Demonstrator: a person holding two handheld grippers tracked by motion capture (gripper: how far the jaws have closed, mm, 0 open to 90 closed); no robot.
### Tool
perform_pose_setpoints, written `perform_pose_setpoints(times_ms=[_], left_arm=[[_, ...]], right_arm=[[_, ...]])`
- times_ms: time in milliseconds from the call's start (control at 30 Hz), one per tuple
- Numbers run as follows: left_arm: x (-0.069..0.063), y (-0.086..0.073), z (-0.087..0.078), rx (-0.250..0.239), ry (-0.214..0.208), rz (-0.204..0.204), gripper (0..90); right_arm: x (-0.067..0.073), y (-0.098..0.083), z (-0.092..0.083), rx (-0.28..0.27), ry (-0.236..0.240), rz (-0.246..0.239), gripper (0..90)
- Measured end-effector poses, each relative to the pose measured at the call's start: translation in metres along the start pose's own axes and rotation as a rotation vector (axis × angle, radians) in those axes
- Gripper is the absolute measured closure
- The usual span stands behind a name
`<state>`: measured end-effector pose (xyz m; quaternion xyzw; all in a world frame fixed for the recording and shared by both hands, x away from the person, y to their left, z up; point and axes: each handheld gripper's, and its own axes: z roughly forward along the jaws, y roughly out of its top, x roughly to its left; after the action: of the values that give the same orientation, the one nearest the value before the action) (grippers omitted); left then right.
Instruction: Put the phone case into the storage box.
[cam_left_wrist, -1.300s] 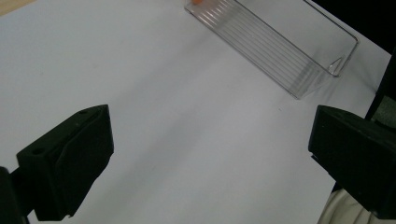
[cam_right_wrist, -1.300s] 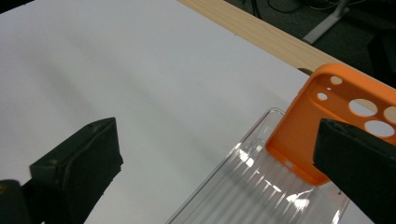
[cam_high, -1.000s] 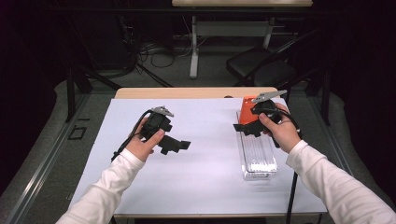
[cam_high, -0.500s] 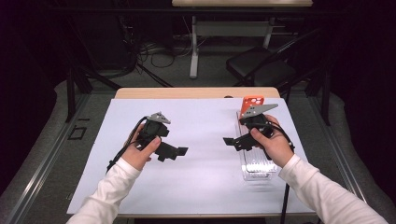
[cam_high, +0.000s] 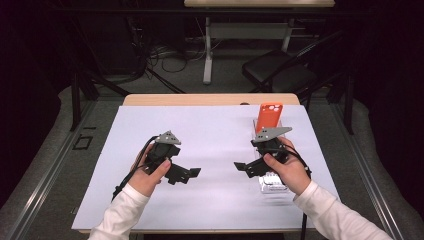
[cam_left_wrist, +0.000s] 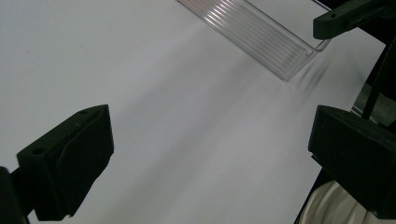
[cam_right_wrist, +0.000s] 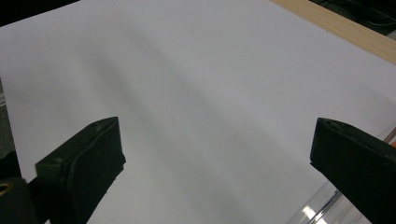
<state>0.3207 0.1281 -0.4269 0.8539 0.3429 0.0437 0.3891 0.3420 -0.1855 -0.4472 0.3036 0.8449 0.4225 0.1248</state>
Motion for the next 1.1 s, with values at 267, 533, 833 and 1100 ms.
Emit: perform_pose_setpoints(times_ms=[267,533,833,1100], left_arm=[[0.002,-0.018,-0.003,-0.054,-0.038,-0.05,0.5],[0.003,-0.03,-0.004,-0.042,0.015,-0.037,0.7],[0.003,-0.038,-0.001,-0.061,-0.018,-0.047,0.7],[0.003,-0.042,0.003,-0.078,-0.032,-0.047,0.6]], right_arm=[[0.007,-0.011,0.0,-0.02,0.005,0.029,2.3],[0.016,-0.024,0.001,-0.022,0.012,0.059,2.2],[0.025,-0.038,0.006,-0.04,-0.008,0.059,2.2],[0.031,-0.047,0.009,-0.064,-0.007,0.067,2.2]])
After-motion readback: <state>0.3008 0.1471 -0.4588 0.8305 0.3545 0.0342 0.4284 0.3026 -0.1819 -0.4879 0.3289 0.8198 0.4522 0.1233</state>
